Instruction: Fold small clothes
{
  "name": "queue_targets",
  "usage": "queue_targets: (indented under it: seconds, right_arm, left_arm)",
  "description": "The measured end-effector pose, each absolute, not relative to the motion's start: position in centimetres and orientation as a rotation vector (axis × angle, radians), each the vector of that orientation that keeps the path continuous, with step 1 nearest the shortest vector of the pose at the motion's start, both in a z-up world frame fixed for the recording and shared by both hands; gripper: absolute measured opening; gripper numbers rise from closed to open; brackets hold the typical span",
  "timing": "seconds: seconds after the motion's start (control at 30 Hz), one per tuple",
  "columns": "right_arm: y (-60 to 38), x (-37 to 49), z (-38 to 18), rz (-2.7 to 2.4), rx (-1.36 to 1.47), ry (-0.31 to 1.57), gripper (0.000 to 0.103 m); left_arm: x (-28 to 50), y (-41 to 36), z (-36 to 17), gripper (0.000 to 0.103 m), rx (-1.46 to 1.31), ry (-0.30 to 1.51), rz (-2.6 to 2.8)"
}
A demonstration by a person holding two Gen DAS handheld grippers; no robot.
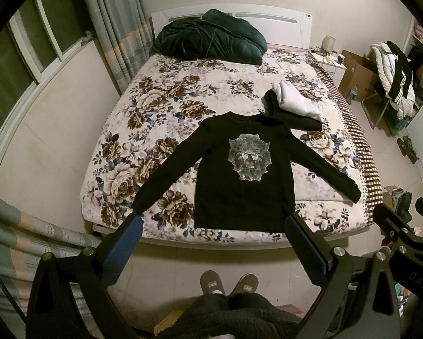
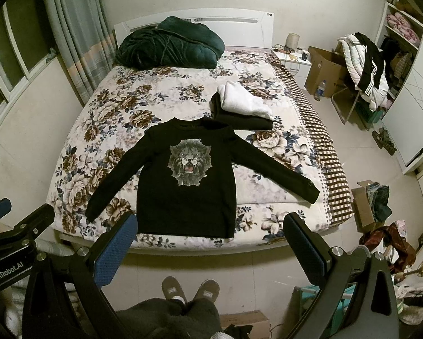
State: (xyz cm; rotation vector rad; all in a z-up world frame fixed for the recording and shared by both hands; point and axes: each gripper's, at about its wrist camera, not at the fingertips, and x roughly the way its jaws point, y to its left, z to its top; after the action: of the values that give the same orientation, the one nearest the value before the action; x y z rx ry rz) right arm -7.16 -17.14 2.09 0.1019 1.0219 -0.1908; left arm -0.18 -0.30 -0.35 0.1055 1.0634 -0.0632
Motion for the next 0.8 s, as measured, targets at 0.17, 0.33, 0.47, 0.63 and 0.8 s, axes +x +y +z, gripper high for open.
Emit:
queue_targets:
  seconds: [0.17,0.33,0.47,0.63,0.8]
  right_arm:
    - [-17.1,-6.9,2.1,-0.19,0.103,1.025,0.103]
    - [-17.0,-6.5,2.2,-0.19,0.103,1.026,0.103]
    - [-17.1,-6.0,2.2,-0.198,0.114,1.029,0.103]
    - [-17.5,-5.6,0.3,-0.229,0.167,1.027,0.103]
    - [-20.6,-3.8,-4.1,-0.289,0.314,1.006,0.103]
  left_arm:
    - [-0.2,-0.3,-0.3,0.103,0.105,1.063,-0.064]
    - [-0.2,-0.3,-0.4,0.103,0.107,1.064,-0.065]
    - [0.9,-1.6,0.1,0.103,0.103,1.052,-0.075]
    - [3.0,-2.0,-1.3,0.103,0.106,1.028,-0.065]
    - [6.9,-2.3,-4.0,0.103,0.115,1.029,-0.095]
